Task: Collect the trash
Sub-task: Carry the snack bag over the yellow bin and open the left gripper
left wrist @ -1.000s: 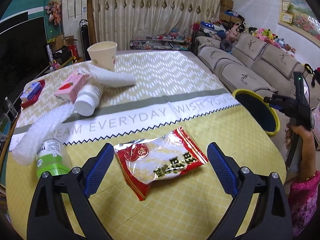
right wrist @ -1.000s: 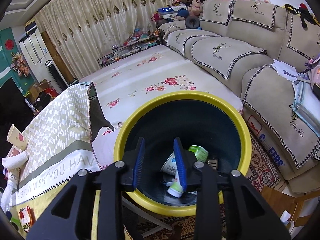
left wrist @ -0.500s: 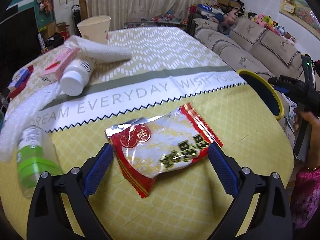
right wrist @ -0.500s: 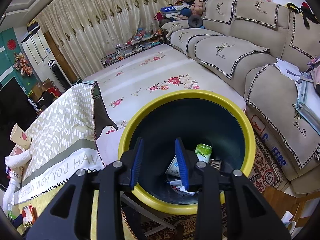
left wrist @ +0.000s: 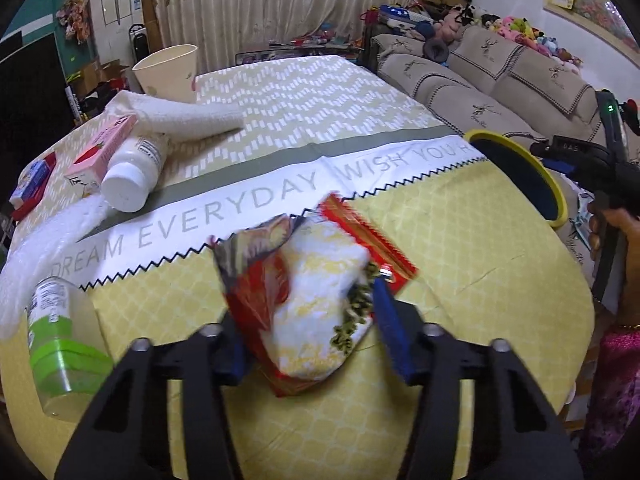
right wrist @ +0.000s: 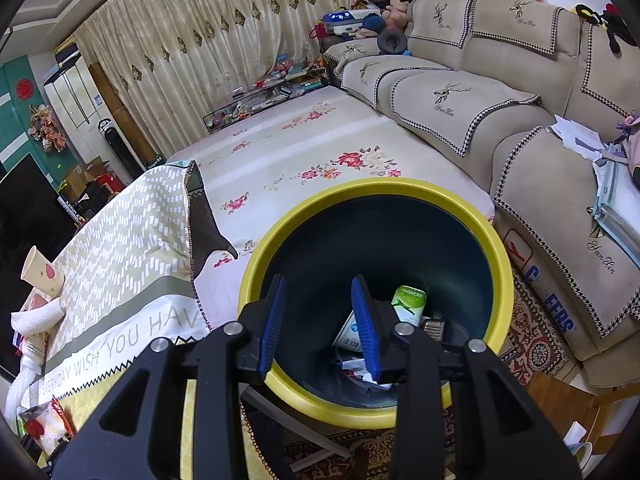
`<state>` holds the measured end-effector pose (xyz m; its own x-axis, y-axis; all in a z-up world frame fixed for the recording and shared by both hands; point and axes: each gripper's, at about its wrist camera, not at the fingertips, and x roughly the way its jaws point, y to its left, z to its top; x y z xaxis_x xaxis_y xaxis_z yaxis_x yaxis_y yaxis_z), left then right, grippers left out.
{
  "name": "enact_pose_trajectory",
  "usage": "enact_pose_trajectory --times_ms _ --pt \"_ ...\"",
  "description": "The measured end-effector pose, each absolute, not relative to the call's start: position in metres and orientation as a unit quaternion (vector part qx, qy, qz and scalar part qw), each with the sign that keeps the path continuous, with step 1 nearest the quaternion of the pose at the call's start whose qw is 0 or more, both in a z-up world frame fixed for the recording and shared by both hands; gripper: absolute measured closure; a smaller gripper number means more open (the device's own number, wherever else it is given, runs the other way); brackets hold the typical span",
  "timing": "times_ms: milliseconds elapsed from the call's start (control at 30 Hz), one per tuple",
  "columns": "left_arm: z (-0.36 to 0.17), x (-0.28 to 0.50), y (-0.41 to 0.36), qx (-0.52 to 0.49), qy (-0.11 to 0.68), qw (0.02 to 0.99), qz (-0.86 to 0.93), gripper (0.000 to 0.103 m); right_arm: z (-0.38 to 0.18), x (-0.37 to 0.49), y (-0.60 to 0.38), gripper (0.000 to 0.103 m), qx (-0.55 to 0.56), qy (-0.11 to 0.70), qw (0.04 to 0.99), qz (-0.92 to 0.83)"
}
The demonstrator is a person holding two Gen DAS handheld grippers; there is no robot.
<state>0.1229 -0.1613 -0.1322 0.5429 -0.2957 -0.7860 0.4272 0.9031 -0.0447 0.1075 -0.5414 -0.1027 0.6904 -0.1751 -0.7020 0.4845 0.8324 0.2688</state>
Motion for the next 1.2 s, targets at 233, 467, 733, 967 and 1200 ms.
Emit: enact_pose_trajectory --times_ms 233,467,733,967,1200 --pt "-0.120 0.115 -0.165 0.064 0.418 0.876 -0.235 0.094 -0.103 0.107 -0.541 0.070 0.225 0.346 0.892 -0.182" --pt "-0.090 0.113 -0.177 0.061 0.395 0.881 -0.254 0.094 -0.096 0.101 -0.544 0.070 0.216 0.342 0.897 -0.178" --pt "-0.062 0.133 -0.234 0.071 0.379 0.871 -0.303 0.094 -0.076 0.076 -0.556 0.069 0.193 0.321 0.910 -0.179" --pt "-0.054 0.154 -0.332 0.103 0.376 0.838 -0.381 0.094 -0.067 0.045 -0.590 0.066 0.207 0.291 0.910 -0.209" --pt "-0.064 0.168 -0.426 0.142 0.379 0.808 -0.427 0.094 -0.075 0.033 -0.619 0.064 0.234 0.283 0.903 -0.224"
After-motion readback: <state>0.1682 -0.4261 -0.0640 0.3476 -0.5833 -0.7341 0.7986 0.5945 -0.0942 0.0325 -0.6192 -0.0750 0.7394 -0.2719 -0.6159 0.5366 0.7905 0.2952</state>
